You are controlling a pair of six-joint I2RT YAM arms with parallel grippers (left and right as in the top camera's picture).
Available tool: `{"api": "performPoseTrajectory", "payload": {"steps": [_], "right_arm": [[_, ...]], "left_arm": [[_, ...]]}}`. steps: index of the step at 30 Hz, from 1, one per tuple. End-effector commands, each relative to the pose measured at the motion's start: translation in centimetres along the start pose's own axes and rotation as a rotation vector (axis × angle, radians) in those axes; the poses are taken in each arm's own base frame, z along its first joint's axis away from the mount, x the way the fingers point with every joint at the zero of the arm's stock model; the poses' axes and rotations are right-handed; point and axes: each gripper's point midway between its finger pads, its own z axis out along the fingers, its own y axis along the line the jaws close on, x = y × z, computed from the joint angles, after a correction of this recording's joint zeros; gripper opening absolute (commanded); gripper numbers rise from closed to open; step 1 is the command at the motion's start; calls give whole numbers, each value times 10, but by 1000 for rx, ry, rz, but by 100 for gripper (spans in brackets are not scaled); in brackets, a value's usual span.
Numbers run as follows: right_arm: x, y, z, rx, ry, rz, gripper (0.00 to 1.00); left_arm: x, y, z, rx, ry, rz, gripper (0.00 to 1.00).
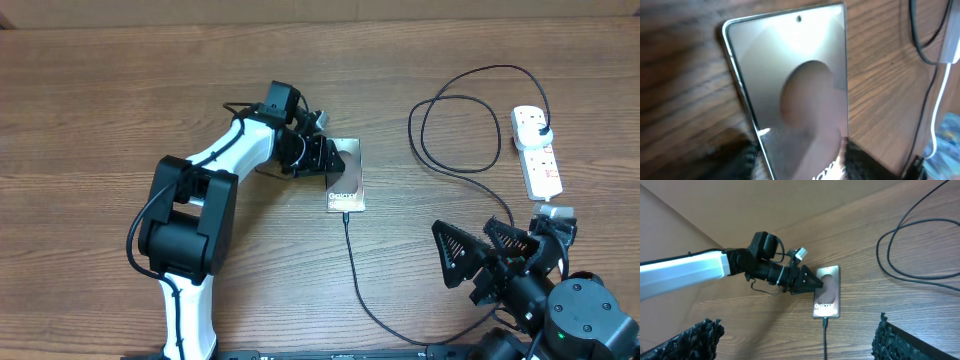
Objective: Plug charger to phone and switch on socket
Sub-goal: 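Release the phone and retract the left arm toward rest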
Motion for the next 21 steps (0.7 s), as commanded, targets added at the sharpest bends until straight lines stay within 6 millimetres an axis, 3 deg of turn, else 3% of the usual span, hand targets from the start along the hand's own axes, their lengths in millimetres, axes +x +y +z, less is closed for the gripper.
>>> {"api": "performPoseTrajectory", "payload": {"steps": [1, 4, 7, 12, 17, 19, 21], "right_arm": [[-2, -10, 4, 54, -22, -5, 100], [-3, -16, 5, 89, -35, -10, 100], [-3, -21, 11, 136, -37, -13, 100], [0, -51, 27, 357, -56, 107, 98], [9, -70, 51, 530, -34, 160, 53], [10, -83, 63, 614, -17, 179, 31], [10, -97, 71, 680, 8, 220, 17]], "left_arm": [[-21, 41, -19, -176, -69, -2, 100], [-40, 26, -58, -199, -153, 34, 100], [-52, 10, -112, -257, -262, 56, 100], [-42, -20, -212, -379, -459, 96, 100], [-1, -64, -307, -457, -675, 149, 100], [26, -85, -347, -463, -780, 178, 100], [49, -94, -372, -480, -849, 189, 100]]}}
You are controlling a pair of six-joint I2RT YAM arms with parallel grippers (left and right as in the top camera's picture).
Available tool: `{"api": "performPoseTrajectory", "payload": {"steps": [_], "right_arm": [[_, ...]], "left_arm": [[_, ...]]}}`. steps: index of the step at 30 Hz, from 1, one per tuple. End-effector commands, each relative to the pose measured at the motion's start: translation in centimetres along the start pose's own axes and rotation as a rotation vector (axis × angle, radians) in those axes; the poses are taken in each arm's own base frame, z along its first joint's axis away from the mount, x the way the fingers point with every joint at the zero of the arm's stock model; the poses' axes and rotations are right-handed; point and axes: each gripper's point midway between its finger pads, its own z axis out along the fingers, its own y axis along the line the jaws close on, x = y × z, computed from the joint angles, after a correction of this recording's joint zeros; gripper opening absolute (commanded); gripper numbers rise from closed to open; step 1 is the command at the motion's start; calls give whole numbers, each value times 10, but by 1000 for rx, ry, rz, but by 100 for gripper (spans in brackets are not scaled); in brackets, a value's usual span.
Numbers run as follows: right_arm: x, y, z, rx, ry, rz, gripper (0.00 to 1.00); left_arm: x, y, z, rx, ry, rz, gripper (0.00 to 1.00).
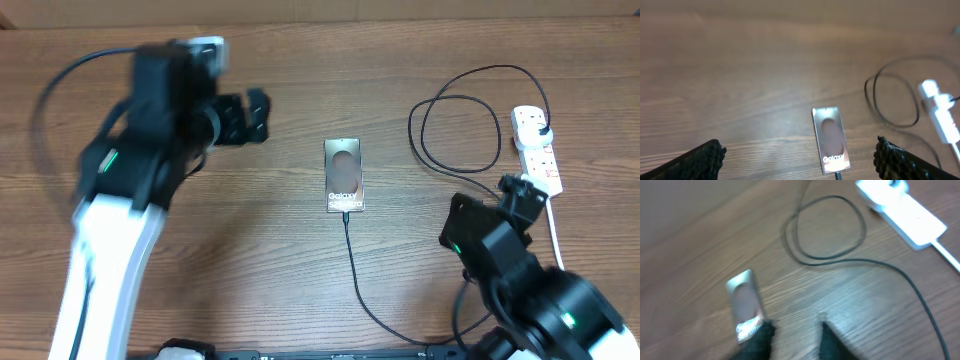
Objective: Plug charger to phone and switch on socket
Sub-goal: 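Release the phone and retract the left arm toward rest, then move the right gripper over the orange switch beside the charger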
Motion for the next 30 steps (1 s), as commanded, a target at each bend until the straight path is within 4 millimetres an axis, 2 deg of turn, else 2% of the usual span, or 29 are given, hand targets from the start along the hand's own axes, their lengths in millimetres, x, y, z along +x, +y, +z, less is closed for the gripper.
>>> {"api": "performPoseTrajectory", "payload": {"steps": [1, 2, 6, 11, 16, 19, 25, 30], "right_arm": [[-11, -21, 24, 142, 12, 126, 9], [-12, -27, 30, 171, 27, 150, 4], [-30, -64, 57, 296, 67, 235, 4], [-47, -101, 94, 284, 194, 357, 4], [-79, -146, 120, 315, 259, 520, 4], [-94, -163, 140, 336, 324, 548, 4], [-109, -175, 187, 390, 461, 534, 4], [-129, -178, 217, 398, 497, 525, 4]], "left_arm": [[-5, 13, -63, -100, -139, 34, 100], [-1, 16, -78, -114, -165, 34, 100], [23, 23, -114, -131, -223, 17, 100], [58, 32, -136, -121, -281, -79, 100], [80, 49, -132, -186, -271, -85, 100], [91, 58, -123, -231, -224, -87, 100], [108, 64, -112, -259, -134, -86, 100], [119, 67, -110, -275, -82, -84, 100]]}}
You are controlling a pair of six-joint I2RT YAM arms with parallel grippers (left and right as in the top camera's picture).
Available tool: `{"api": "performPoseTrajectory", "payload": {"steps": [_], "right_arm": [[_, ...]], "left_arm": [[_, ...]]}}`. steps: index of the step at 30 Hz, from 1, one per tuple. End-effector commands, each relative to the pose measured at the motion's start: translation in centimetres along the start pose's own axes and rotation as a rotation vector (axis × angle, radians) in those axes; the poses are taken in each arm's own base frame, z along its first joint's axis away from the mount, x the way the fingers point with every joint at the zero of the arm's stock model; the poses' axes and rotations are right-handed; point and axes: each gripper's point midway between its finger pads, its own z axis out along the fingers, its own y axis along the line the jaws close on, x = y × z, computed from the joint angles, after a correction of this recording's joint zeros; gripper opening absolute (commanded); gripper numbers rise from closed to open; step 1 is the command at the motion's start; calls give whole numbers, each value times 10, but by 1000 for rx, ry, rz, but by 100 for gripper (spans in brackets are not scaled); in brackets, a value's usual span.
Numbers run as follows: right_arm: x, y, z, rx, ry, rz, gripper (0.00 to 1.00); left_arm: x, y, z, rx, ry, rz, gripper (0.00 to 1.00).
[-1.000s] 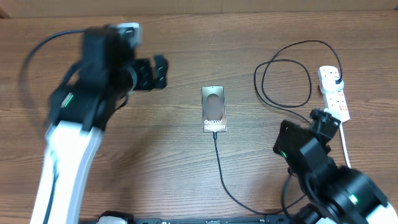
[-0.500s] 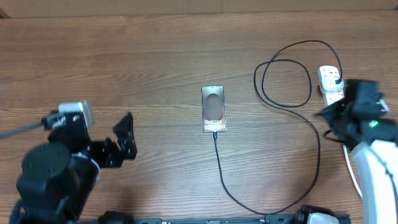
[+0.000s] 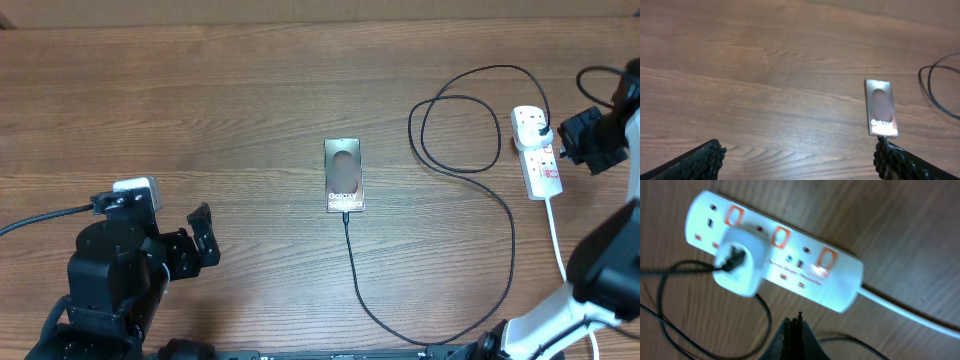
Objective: Plug charger to phone and switch on socket
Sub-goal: 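Move the right gripper over the orange switch beside the charger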
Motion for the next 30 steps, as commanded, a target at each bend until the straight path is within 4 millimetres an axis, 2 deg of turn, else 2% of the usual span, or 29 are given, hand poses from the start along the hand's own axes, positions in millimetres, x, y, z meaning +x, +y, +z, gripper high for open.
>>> {"api": "performPoseTrajectory", "payload": {"steps": [1, 10, 15, 23, 30], "right_arm": [[-20, 20, -4, -37, -26, -39, 4], [-21, 18, 37, 11, 37, -42, 4], [-22, 17, 53, 28, 54, -47, 4], [-25, 18, 62, 26, 51, -46, 4], [-30, 23, 65, 11, 30, -23, 4]], "left_arm": [[3, 4, 0, -20, 11, -11, 100], [3, 4, 0, -19, 7, -12, 100], [1, 6, -9, -12, -28, -21, 100], [-3, 21, -34, -35, -131, -74, 100], [-2, 24, -58, -10, -222, -88, 100]]}}
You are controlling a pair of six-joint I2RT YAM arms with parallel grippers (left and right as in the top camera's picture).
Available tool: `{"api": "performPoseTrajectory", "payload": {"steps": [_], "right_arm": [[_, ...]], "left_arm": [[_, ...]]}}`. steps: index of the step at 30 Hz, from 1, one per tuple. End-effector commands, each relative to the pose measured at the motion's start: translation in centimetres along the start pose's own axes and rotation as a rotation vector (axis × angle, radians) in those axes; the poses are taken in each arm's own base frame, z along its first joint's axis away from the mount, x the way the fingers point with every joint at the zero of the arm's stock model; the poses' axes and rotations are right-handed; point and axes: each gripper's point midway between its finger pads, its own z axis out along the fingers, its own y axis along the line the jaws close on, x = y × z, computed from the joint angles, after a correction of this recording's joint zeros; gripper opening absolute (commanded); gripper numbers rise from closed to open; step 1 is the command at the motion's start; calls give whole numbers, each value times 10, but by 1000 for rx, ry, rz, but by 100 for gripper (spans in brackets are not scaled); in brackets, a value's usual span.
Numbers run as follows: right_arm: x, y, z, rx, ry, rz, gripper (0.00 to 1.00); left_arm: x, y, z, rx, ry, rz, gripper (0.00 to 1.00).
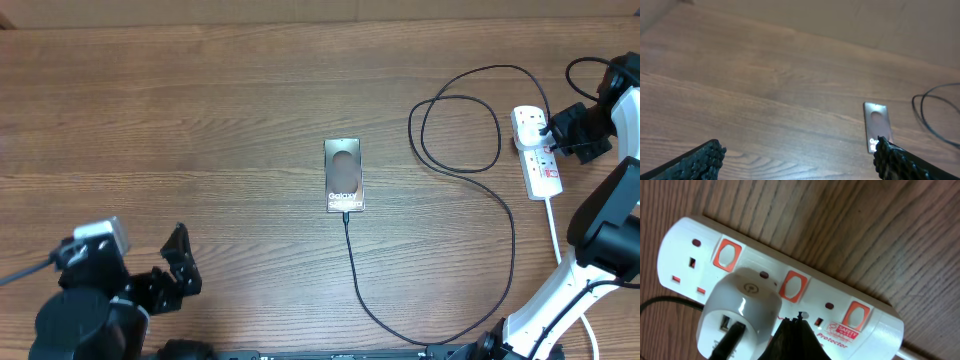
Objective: Plug charger to phone and switch on socket
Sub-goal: 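Move the right gripper over the orange switch beside the charger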
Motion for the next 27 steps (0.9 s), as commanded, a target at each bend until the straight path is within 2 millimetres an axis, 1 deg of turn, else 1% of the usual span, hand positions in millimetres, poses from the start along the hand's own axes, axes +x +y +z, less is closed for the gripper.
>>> {"api": "performPoseTrajectory", "payload": {"steps": [1, 5, 9, 11, 15, 18, 19, 22, 27], "right_arm": [[-5, 6, 2, -11, -10, 7, 4], [4, 11, 21, -7, 38, -4, 4], [24, 21, 49, -2, 121, -54, 4], [33, 27, 56, 0, 143, -80, 4], [36, 35, 57, -6, 133, -100, 4], [36, 34, 57, -4, 134, -100, 4], [37, 34, 57, -3, 135, -99, 4], [34, 33, 57, -4, 132, -94, 4], [28, 26, 57, 15, 116, -85, 4]], "left_arm": [[-2, 5, -14, 1, -57, -25, 100], [-2, 6, -24, 13, -91, -31, 100], [3, 9, -33, 18, -108, -34, 100], [8, 11, -37, 17, -105, -33, 100], [24, 17, -40, 2, -59, -26, 100], [40, 23, -41, -18, -2, -16, 100], [48, 25, -42, -29, 31, -11, 100], [62, 30, -43, -49, 88, -2, 100], [64, 31, -45, -47, 80, -4, 100]]}}
